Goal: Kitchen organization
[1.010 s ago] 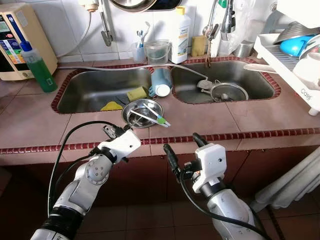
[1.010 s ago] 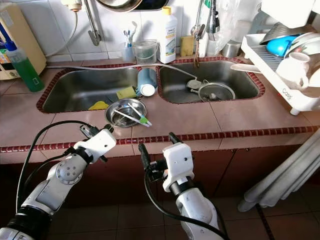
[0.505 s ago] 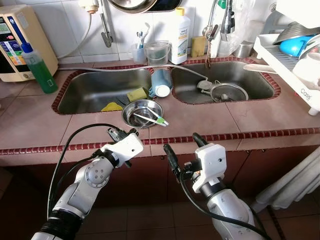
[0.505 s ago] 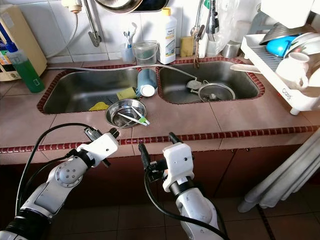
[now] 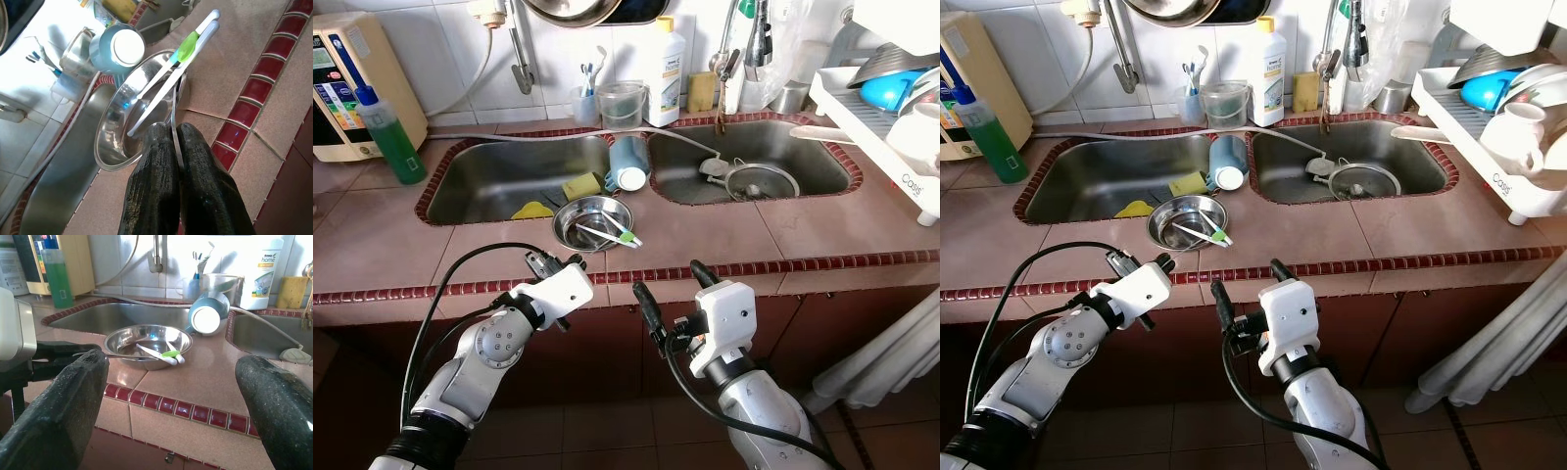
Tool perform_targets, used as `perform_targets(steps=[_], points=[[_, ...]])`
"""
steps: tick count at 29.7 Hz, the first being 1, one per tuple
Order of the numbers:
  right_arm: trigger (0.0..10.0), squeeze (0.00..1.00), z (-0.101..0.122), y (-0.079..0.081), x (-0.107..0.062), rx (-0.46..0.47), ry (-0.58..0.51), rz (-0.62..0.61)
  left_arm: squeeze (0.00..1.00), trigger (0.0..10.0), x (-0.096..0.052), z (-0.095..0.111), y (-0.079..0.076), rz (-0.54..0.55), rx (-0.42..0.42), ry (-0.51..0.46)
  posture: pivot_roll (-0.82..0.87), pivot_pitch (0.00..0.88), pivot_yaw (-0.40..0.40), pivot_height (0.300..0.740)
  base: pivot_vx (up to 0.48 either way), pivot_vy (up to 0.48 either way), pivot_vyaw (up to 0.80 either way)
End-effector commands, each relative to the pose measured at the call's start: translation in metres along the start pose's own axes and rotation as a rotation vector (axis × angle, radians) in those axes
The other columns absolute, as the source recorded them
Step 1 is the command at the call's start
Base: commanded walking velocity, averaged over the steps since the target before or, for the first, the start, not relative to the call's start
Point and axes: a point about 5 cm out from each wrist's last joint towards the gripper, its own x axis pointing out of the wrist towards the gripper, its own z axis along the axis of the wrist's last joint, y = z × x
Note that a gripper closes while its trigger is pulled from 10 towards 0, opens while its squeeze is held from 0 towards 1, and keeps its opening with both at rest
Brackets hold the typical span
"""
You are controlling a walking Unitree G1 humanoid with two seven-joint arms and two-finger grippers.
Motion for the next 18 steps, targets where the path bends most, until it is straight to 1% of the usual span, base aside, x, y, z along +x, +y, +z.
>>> perform_targets(steps=[1,10,12,18], points=[[10.0,0.0,0.0036,0.0037,0.0007,0.014,-0.014,0.009,0.0,10.0,-0.0052,-0.011,-0.014,-0.096,-0.004,0.051,-0.24,0.021,0.097,0.74,0.0,0.0,0.0],[10.0,0.0,0.0033,0.0036,0.0012,0.017,-0.015,0.009,0.0,10.0,-0.006,-0.01,-0.0159,-0.122,-0.004,0.041,-0.24,0.021,0.097,0.74,0.0,0.0,0.0],[10.0,0.0,0.0033,0.0035,0.0014,0.019,-0.014,0.009,0.0,10.0,-0.0067,-0.0079,-0.0184,-0.138,-0.01,0.026,-0.24,0.021,0.097,0.74,0.0,0.0,0.0],[10.0,0.0,0.0032,0.0038,0.0013,0.02,-0.015,0.007,0.0,10.0,-0.0064,-0.0052,-0.019,-0.146,-0.023,0.013,-0.24,0.022,0.1,0.74,0.0,0.0,0.0]])
